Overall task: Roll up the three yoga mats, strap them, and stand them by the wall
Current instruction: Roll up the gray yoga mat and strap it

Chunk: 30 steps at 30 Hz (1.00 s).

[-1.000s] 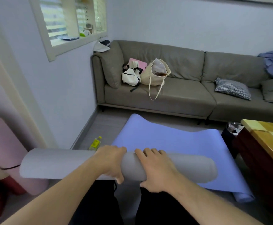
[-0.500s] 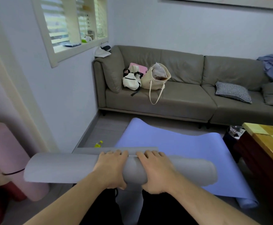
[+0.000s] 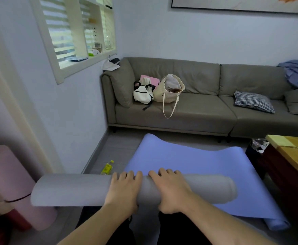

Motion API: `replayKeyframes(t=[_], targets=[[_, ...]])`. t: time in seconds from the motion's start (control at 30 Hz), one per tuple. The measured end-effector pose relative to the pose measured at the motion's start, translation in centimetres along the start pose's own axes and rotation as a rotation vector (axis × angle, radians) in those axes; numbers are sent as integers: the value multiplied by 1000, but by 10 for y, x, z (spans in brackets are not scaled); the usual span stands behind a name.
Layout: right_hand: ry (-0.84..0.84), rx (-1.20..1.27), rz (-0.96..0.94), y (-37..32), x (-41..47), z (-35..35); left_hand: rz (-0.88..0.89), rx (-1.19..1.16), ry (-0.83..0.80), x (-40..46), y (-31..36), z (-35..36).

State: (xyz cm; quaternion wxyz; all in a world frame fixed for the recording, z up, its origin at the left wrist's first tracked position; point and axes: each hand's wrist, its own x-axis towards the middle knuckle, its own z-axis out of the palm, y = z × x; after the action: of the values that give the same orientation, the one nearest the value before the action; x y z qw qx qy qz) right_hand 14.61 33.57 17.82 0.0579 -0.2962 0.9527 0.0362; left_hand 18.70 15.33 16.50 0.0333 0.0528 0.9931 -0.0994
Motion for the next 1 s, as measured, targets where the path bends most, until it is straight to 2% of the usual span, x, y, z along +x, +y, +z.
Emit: replayKeyframes(t=[0.17,0.4,0.5,0.6,0.87,1.0], targets=[[27,26,-8,5,6,1,34,-106,-101,14,-13,-19],[176,-169,-50,3,-11,8,69,-187,-127,23,-24,-33],[145,-149,-59,2,-11,-3,80,-238,-236,25,-31,-38],[40,-56,-65,1,-6,-3,66,-270,-345,24,-31,-38],[-81,59,-9,4,3,-4,69,-96,-8,2,-9,-7],[7,39,-18,2,-6,0,59,-165,-10,5,-11,-10]])
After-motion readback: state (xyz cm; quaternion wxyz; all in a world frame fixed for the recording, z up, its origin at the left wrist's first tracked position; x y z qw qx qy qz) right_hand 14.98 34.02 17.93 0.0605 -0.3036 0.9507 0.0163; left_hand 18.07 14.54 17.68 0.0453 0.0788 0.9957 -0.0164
